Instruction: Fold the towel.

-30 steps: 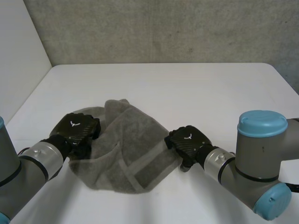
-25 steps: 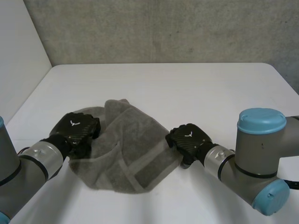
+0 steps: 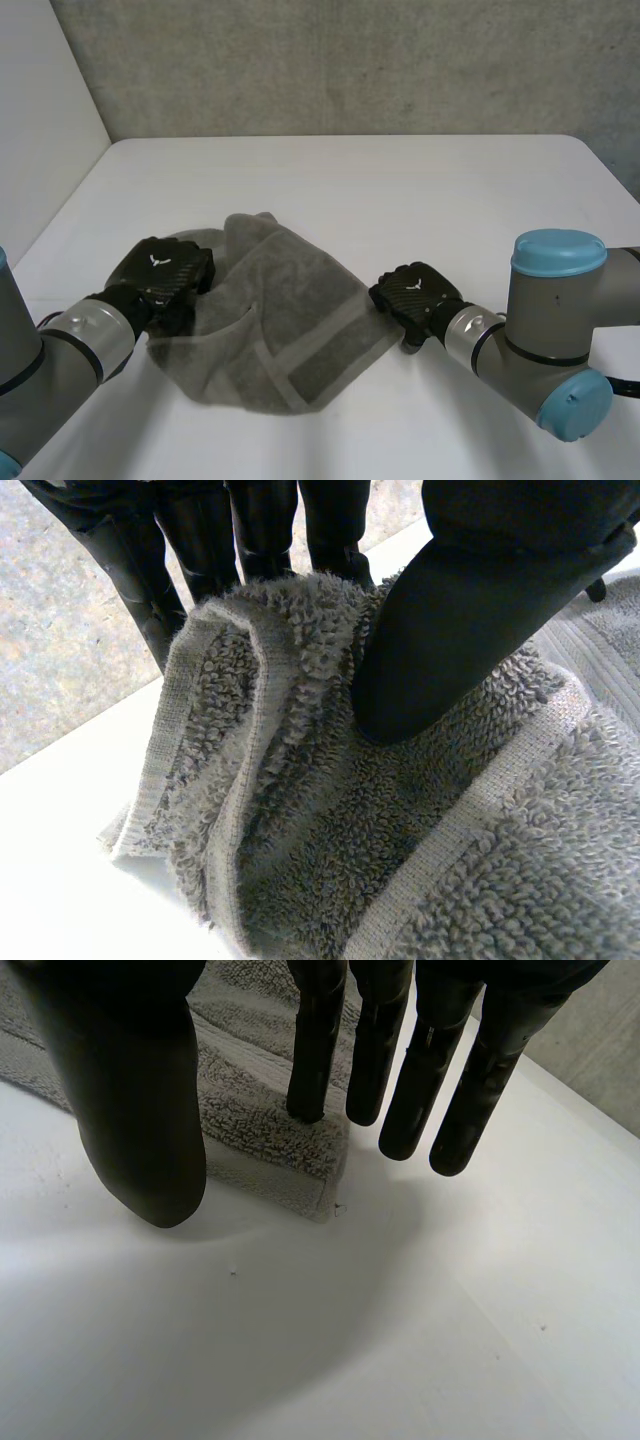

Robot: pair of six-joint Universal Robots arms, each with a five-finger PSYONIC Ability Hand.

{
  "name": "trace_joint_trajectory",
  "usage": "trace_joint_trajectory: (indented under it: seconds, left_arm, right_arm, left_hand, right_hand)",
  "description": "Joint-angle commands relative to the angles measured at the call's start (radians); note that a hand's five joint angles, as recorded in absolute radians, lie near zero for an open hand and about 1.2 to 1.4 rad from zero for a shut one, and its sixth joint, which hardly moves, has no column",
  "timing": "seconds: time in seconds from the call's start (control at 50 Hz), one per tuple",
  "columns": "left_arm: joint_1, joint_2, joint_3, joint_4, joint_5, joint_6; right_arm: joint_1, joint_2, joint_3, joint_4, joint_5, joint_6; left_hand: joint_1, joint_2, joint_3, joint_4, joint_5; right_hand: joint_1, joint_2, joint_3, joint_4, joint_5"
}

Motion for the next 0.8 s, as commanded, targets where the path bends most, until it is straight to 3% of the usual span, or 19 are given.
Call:
trace_joint_trajectory:
  seconds: [0.02, 0.18, 0.8]
  left_arm:
    - [-0.001, -0.001, 0.0, 0.0, 0.0, 0.0]
    - [-0.001, -0.001, -0.001, 0.0, 0.0, 0.0]
    - [-0.003, 0.001, 0.0, 0.0, 0.0, 0.0]
  right_arm:
    - [0.001, 0.01, -0.005, -0.001, -0.003, 0.001]
    - [0.001, 0.018, -0.011, -0.001, -0.037, 0.0]
    - [0.004, 0.063, -0.092, 0.002, -0.038, 0.0]
  left_hand:
    - [0.229, 0.182, 0.186, 0.179, 0.214]
    - [0.229, 0.182, 0.186, 0.179, 0.214]
    - [0.229, 0.182, 0.186, 0.179, 0.214]
  right_hand:
    - [0.014, 0.016, 0.012, 0.013, 0.006]
    - [0.037, 0.039, 0.036, 0.037, 0.029]
    - [0.067, 0.068, 0.065, 0.066, 0.059]
